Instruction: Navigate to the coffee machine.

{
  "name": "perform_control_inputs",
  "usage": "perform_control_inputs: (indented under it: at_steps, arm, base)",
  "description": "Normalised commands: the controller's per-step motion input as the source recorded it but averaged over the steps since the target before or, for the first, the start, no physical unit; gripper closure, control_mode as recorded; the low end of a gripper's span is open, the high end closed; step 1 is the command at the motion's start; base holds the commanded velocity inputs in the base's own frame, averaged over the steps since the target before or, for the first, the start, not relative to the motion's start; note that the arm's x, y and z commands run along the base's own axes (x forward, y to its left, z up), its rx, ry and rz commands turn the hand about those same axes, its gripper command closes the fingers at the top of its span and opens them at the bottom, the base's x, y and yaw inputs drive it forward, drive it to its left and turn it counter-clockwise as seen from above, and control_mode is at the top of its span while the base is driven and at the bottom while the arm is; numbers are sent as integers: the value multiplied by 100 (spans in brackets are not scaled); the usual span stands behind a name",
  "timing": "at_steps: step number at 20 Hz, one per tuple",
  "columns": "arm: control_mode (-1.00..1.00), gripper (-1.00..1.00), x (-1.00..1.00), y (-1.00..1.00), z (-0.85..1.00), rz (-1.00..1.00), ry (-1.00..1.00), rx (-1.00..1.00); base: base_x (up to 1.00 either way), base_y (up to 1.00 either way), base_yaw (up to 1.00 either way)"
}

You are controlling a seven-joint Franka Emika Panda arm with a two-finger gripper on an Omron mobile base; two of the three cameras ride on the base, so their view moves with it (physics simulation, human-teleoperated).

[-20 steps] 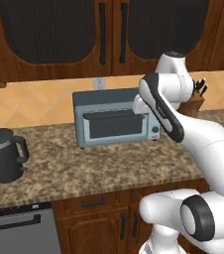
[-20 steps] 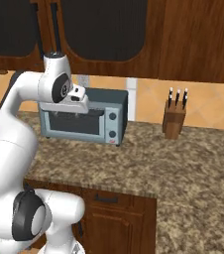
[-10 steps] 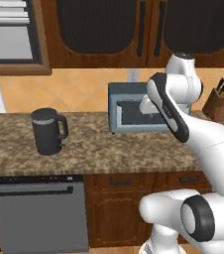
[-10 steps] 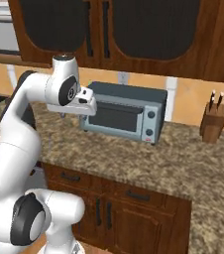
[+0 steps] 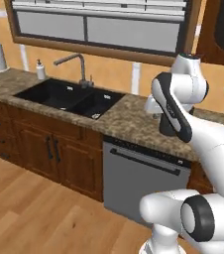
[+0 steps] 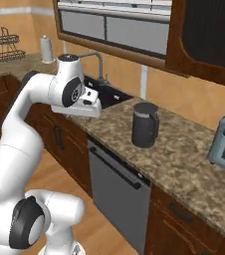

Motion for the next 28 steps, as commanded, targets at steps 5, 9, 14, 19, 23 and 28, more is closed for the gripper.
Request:
perform_control_inputs:
  at_steps: [5,9,14,19,23,28]
  arm:
    - [100,-100,0,0,0,0,0,0]
    - [100,-100,0,0,0,0,0,0]
    - [100,-100,0,0,0,0,0,0]
    - [100,-100,0,0,0,0,0,0]
    - [100,-100,0,0,0,0,0,0]
    - [100,-100,0,0,0,0,0,0]
  base:
    - [0,83,89]
    - [0,80,90]
    - [0,83,88]
    - [0,40,42]
    - [58,33,-1]
    - [100,79,-7]
